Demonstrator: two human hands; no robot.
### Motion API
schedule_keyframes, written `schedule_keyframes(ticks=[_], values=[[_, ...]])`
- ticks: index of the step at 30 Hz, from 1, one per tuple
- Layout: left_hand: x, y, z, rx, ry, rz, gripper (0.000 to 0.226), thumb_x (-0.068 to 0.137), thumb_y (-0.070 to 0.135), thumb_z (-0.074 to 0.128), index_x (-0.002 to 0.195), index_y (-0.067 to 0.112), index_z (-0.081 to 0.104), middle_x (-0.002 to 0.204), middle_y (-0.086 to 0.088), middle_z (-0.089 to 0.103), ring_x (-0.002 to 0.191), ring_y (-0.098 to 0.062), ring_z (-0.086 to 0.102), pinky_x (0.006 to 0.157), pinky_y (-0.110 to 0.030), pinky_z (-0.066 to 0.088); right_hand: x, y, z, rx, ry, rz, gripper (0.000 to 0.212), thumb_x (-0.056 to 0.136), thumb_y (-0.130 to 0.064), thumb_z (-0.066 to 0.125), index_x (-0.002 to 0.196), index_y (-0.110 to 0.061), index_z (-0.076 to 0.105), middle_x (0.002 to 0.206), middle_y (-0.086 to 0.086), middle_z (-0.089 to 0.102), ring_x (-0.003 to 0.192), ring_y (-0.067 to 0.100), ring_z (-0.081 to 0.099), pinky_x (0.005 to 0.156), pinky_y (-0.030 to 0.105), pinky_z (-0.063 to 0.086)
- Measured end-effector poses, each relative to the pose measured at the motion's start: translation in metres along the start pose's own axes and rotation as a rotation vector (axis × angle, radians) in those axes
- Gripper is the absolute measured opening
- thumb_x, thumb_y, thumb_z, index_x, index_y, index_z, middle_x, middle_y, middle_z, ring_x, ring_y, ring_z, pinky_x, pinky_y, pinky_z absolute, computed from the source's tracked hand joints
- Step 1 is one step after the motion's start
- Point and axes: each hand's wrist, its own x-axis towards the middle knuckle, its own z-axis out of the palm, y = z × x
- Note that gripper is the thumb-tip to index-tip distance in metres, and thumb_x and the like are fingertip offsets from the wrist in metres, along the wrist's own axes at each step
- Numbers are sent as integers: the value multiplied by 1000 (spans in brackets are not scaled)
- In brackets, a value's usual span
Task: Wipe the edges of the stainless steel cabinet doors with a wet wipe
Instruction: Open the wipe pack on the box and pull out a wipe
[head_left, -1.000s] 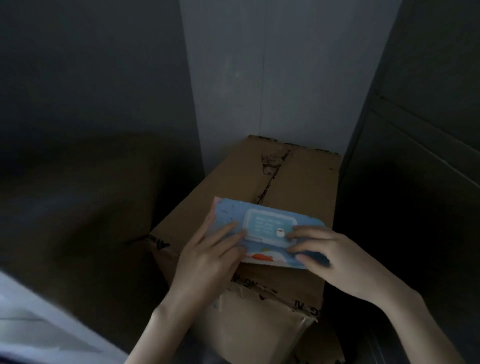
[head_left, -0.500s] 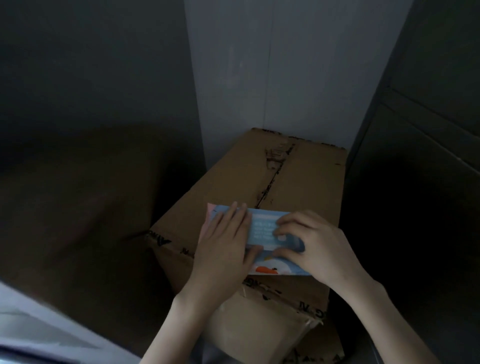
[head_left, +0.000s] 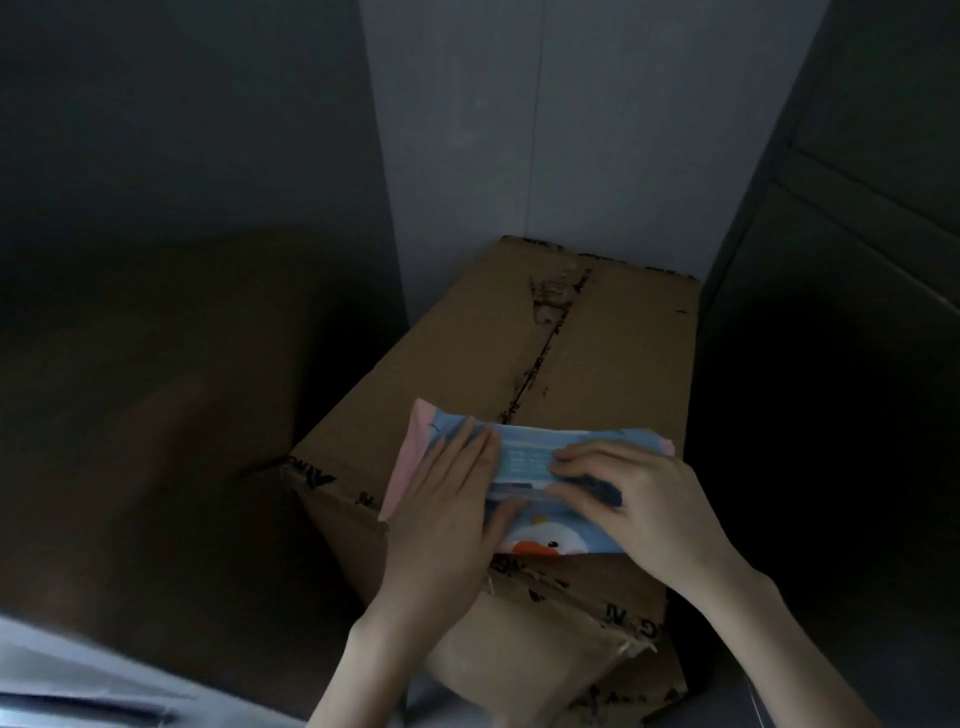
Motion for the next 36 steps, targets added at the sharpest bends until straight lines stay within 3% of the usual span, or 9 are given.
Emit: schedule_keyframes(ticks=[8, 13, 17, 19, 20, 22, 25, 30, 36], values=[[-2, -1, 3, -204, 91, -25, 73, 91, 52, 51, 150, 36, 12, 146, 26, 21, 135, 14, 8, 116, -19, 14, 42, 10, -6, 87, 43, 172, 41, 89, -56, 39, 77, -24, 63, 59, -7, 59, 53, 7, 55, 47, 26, 40], [-1, 0, -3, 8, 13, 85, 56, 91, 64, 13, 143, 44, 17, 154, 22, -6, 140, 3, -25, 111, -17, -20, 46, 21, 1, 268, 82, 276, 16, 91, -18, 61, 105, -20, 68, 95, -8, 63, 87, 13, 62, 77, 26, 50], [5, -1, -8, 55, -62, 122, 53, 98, 56, 21, 147, 39, 12, 152, 24, -20, 134, 7, -36, 105, -13, -28, 36, 23, -4, 96, 283, 120, 23, 76, -1, 73, 96, -11, 65, 98, 0, 52, 90, 17, 55, 77, 28, 48], [12, 0, -19, 78, -55, 190, 61, 92, 34, 60, 145, 22, 33, 159, 4, 15, 148, 0, 1, 119, -20, 4, 29, 25, -6, 66, 214, -24, 19, 75, -3, 74, 89, -13, 65, 94, -1, 55, 87, 13, 55, 75, 23, 46], [14, 1, -22, 94, -11, 244, 67, 76, 26, 81, 134, 10, 52, 148, -10, 42, 141, -17, 35, 109, -34, 35, 26, 24, -6, 84, 131, -57, 18, 76, -5, 74, 88, -15, 66, 94, -3, 56, 87, 10, 56, 75, 23, 47], [12, -2, -17, 132, 121, 258, 56, 61, 13, 90, 110, -1, 69, 120, -19, 65, 115, -36, 58, 81, -55, 50, 20, 22, -2, 108, -16, -65, 15, 78, -9, 74, 90, -17, 69, 97, -6, 59, 91, 9, 58, 76, 30, 52], [5, 0, -14, -2, 223, 200, 39, 79, 2, 70, 118, 2, 66, 123, -12, 66, 123, -22, 47, 97, -53, 40, 15, 21, 5, 101, -85, -67, 14, 82, -12, 72, 95, -18, 73, 102, -6, 63, 99, 11, 58, 82, 34, 51], [18, -6, -22, -70, 83, 204, 43, 92, 11, 63, 134, 16, 56, 139, 2, 54, 133, 4, 28, 113, -13, 15, 24, 21, 3, -10, -214, -200, 24, 83, -11, 69, 105, -18, 72, 109, -1, 62, 102, 15, 57, 83, 14, 34], [22, -16, -11, 252, -69, 155, 60, 94, 59, 10, 147, 33, 0, 154, 20, -4, 144, 0, -21, 114, -35, -24, 37, 20, 1, -87, -393, -213, 38, 97, -31, 48, 133, -42, 47, 122, -9, 39, 109, 7, 33, 89, 23, 36]])
